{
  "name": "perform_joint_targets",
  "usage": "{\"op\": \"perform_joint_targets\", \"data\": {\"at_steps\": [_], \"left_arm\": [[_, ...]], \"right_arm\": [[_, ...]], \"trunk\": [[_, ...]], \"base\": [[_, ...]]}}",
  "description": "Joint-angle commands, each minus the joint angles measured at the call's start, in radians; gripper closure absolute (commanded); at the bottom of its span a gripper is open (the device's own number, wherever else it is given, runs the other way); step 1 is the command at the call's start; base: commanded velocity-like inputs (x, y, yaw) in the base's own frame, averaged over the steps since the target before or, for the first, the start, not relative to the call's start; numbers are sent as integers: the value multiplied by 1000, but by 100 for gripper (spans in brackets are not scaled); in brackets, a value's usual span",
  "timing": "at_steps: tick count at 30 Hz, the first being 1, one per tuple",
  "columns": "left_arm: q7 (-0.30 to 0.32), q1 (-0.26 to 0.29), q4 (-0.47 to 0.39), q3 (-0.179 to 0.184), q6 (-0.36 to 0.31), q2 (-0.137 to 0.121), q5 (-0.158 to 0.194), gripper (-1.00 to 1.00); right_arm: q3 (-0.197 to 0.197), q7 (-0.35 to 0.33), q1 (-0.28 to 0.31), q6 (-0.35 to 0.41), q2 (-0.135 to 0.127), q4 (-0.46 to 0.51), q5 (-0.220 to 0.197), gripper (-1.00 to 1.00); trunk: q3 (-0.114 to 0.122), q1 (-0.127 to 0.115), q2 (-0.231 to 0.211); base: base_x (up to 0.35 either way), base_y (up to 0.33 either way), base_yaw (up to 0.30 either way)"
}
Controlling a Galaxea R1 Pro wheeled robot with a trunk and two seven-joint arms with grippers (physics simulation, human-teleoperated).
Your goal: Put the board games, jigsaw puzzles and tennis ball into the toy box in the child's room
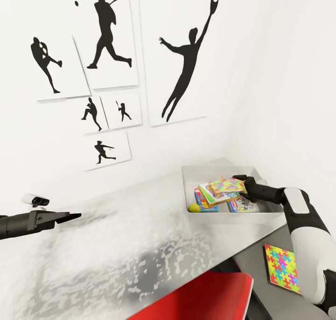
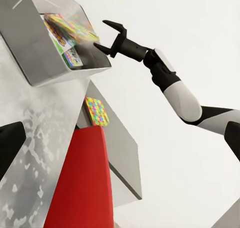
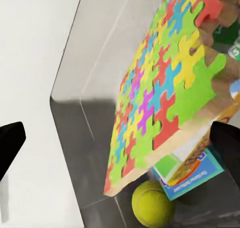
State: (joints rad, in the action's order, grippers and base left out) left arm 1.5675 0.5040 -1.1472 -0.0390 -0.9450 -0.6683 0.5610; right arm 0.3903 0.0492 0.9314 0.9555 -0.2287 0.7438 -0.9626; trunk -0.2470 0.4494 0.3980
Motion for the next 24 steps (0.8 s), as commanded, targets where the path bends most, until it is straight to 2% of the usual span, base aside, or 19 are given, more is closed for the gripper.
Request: {"op": "perform_joint_targets", "data": {"at_steps": [1,14,24], "left_arm": [[3,1,0,1,-10,0,0,-100],[3,1,0,1,-10,-1,0,-100],[3,1,0,1,-11,-2,0,-100]], "right_arm": [[2,5,3,5,0,0,-5,-100],[1,2,6,21,-5,8,-5,-100],[1,0,3,25,-8,12,-13,-100]], "trunk": [[-2,1,2],[-1,1,2],[13,1,2]], "base": [[0,0,0],[0,0,-4],[-5,0,-94]]}}
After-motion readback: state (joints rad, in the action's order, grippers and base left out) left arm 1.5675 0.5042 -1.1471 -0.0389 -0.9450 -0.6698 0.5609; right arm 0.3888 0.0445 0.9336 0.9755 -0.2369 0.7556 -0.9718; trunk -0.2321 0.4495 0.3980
